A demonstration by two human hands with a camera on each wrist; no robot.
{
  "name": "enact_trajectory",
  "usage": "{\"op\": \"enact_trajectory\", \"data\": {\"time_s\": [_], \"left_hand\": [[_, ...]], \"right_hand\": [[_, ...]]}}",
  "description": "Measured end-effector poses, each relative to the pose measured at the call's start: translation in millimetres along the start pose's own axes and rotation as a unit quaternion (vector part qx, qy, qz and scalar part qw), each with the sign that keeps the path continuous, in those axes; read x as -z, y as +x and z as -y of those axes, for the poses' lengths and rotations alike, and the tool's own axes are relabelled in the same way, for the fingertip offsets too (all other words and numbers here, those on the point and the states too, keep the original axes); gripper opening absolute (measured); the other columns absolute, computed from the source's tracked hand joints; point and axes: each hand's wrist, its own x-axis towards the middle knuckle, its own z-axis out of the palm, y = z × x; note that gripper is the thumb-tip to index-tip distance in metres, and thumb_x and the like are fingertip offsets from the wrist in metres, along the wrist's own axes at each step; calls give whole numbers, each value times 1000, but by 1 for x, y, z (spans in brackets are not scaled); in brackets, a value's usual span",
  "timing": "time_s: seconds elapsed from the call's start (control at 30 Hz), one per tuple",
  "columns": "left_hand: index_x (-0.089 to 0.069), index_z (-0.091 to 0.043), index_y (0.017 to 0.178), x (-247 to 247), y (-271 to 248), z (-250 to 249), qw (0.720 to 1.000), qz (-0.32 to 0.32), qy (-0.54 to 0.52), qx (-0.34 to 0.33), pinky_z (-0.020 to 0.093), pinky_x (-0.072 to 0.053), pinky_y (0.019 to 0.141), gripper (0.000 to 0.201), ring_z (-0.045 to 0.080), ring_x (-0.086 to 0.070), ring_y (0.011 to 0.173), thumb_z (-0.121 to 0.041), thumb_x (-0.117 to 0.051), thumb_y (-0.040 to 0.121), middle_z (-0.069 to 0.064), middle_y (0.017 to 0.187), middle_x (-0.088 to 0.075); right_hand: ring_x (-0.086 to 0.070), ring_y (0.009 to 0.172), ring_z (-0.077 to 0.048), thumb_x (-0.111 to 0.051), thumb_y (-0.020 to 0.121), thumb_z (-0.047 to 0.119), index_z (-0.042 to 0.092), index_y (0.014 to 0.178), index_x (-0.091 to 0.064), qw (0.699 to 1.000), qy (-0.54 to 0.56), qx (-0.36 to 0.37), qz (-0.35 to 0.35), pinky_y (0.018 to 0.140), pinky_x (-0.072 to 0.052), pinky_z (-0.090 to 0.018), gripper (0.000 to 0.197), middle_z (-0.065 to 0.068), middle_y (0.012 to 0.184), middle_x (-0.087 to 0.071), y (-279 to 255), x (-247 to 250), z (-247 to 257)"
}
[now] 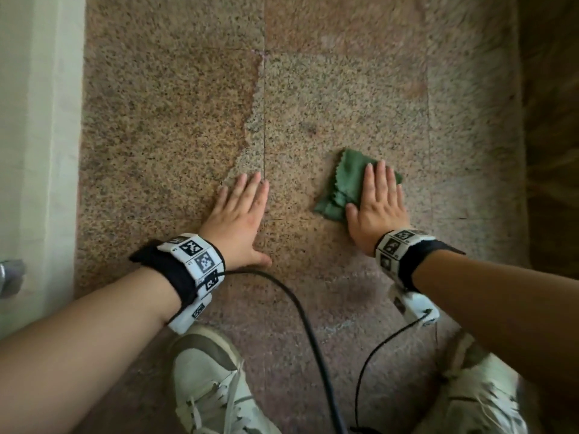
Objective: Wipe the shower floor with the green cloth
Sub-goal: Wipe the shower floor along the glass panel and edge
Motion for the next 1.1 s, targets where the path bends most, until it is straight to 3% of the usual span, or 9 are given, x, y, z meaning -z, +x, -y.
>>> {"op": "enact_trajectory", "data": {"time_s": [0.1,0.23,0.33,0.4,0.47,0.57,0.83,1.0,1.1], "left_hand": [[31,-10,148,-3,4,-2,1000,6,13,9,48,16,117,146,27,40,139,-82,-64,63,7,150,45],[33,-11,146,-2,5,-2,1000,18,9,12,48,19,116,147,27,44,136,-85,-62,61,6,142,52],[32,-12,147,-2,5,-1,1000,14,14,14,49,16,118,146,26,43,137,-85,-61,62,6,146,50],[31,-12,148,-2,3,-2,1000,12,16,16,48,14,119,145,25,42,138,-85,-61,62,5,148,48],[30,-12,149,-2,2,-3,1000,6,20,20,48,13,119,144,25,41,139,-84,-61,64,5,149,47],[30,-13,149,-2,2,-4,1000,5,19,20,49,12,120,142,25,40,139,-81,-63,65,4,149,47],[27,-13,150,-4,2,-1,1000,-2,6,14,46,17,118,136,24,40,140,-76,-63,70,3,150,46],[32,-12,147,-4,3,0,1000,9,21,9,48,16,118,143,26,41,139,-84,-59,64,5,148,48],[38,-13,143,-4,4,1,1000,13,23,7,47,19,116,144,26,44,136,-88,-56,63,5,145,52]], "right_hand": [[20,148,-23,-30,98,45,12,153,16,998,8,-59,1,121,5,-43,79,-8,161,21,-1,6,-34],[25,145,-32,-32,96,44,5,151,20,997,21,-69,-3,119,12,-47,85,-16,158,26,-9,-3,6],[34,140,-35,-23,95,45,5,148,25,998,-35,44,27,117,16,-49,82,-18,153,34,-31,-20,45],[29,143,-32,-27,92,46,6,152,17,989,-56,128,36,118,13,-48,84,-17,157,26,-49,-30,59],[22,147,-29,-33,88,45,7,154,9,986,-49,156,34,120,9,-47,87,-14,161,18,-54,-32,62],[19,148,-27,-34,91,41,6,155,6,991,-11,133,10,121,8,-42,83,-14,161,16,-50,-21,65],[26,145,-29,-30,99,49,4,151,18,996,84,-14,-2,117,16,-40,84,-16,158,26,-32,-38,116],[26,146,-24,-26,99,48,9,153,17,996,24,79,-22,118,16,-36,79,-11,159,25,-32,-33,75],[28,144,-22,-26,99,48,10,153,17,996,-3,88,-16,120,12,-39,79,-10,159,26,-19,-17,38]]}}
